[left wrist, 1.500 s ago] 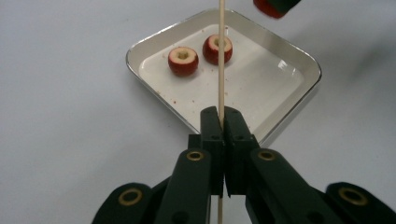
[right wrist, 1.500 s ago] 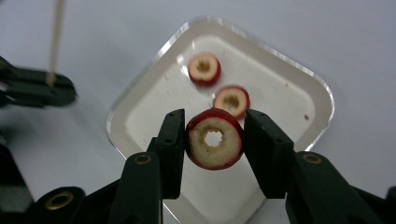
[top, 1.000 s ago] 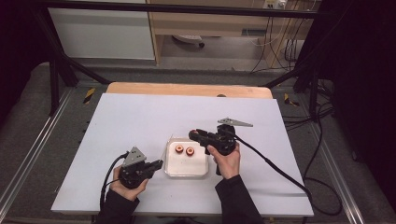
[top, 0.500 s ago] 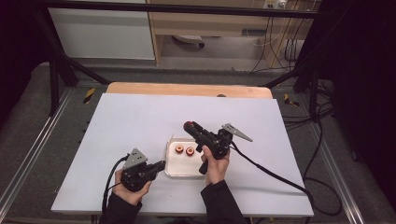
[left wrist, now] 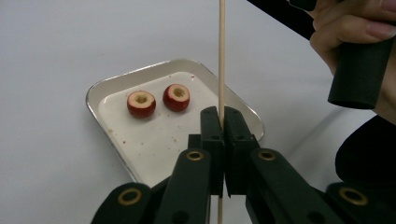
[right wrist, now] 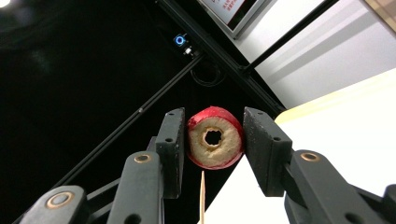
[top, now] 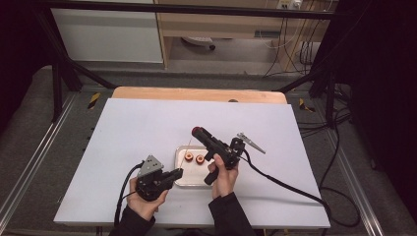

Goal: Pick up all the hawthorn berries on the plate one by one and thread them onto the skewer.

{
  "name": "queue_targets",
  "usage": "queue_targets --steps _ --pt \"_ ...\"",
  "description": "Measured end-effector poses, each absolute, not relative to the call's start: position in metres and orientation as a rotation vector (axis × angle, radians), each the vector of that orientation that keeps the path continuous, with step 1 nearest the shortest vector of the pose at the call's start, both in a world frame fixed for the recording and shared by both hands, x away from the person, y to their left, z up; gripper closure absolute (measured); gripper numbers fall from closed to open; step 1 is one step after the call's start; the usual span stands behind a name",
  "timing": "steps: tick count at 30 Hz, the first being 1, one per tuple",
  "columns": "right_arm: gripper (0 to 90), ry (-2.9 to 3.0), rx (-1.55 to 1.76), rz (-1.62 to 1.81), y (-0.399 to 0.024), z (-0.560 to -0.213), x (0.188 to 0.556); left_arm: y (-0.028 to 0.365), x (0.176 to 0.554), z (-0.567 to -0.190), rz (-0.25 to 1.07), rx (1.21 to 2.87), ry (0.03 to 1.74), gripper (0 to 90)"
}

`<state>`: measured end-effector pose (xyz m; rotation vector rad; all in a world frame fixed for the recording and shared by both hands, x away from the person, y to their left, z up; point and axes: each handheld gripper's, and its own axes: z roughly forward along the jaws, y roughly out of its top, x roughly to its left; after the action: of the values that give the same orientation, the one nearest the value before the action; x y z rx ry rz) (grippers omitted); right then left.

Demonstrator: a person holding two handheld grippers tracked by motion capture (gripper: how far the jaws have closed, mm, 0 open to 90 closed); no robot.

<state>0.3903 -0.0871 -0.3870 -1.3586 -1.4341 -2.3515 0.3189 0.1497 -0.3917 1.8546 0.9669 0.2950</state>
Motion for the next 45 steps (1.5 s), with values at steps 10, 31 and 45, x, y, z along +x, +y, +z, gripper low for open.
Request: queue_targets --steps 10,31,45 --pt "60.8 -1.457 -1.323 -2.330 -0.0902 -0.3828 0.3898 0.1481 0.3184 -0.3909 0.290 1.855 0.957 88.1" --pt "60.8 -1.622 -1.293 -2.338 -0.0910 -0.3829 0.3905 0.1470 0.3193 -0.3936 0.286 1.876 0.959 88.2" --pt "60.9 -1.703 -1.278 -2.320 -0.0910 -0.3840 0.3914 0.1474 0.3207 -0.3947 0.280 1.879 0.964 88.3"
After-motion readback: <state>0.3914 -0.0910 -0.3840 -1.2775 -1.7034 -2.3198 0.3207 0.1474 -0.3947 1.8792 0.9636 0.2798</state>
